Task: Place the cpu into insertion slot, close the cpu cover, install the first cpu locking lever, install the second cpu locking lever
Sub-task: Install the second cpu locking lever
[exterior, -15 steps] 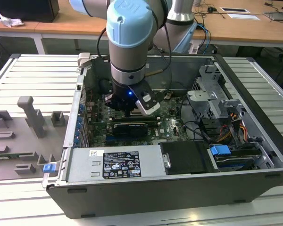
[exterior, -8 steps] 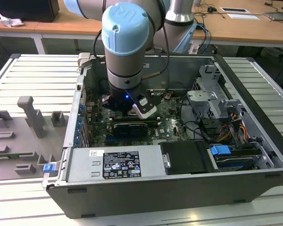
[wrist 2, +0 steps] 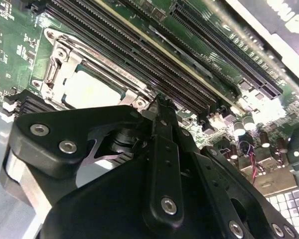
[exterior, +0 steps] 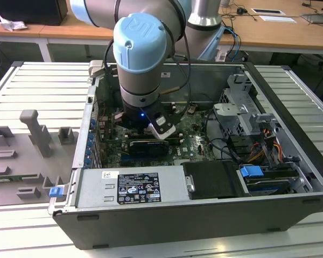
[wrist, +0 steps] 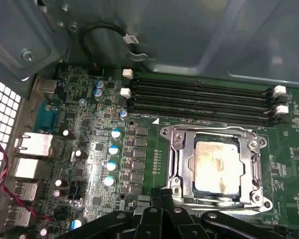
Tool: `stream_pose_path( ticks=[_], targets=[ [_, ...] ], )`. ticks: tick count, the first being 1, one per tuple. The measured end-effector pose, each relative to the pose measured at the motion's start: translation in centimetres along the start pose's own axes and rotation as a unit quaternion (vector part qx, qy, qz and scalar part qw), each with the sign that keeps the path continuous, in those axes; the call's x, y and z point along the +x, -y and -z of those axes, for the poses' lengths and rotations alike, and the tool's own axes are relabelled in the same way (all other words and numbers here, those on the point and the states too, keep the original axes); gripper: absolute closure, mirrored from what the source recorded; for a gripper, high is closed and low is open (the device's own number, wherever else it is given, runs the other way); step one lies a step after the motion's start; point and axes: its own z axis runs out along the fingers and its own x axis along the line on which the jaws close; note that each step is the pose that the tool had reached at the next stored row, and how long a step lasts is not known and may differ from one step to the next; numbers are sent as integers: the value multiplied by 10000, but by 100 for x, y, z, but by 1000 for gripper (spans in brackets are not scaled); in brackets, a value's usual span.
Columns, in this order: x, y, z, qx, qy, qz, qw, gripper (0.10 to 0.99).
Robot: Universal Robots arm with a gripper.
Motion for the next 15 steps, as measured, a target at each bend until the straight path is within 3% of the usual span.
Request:
stream_pose_path(
  ticks=[6, 7, 9, 10, 15],
  targets=[
    [2, 11, -41, -109, 12, -2, 9999, 980],
    [2, 13, -63, -149, 16, -2, 9999, 980],
    [-7, -57, 157, -152, 16, -2, 9999, 980],
    [-9, -67, 187, -152, 16, -2, 9999, 980],
    [-10, -71, 198, -155, 17, -2, 9999, 980]
  ],
)
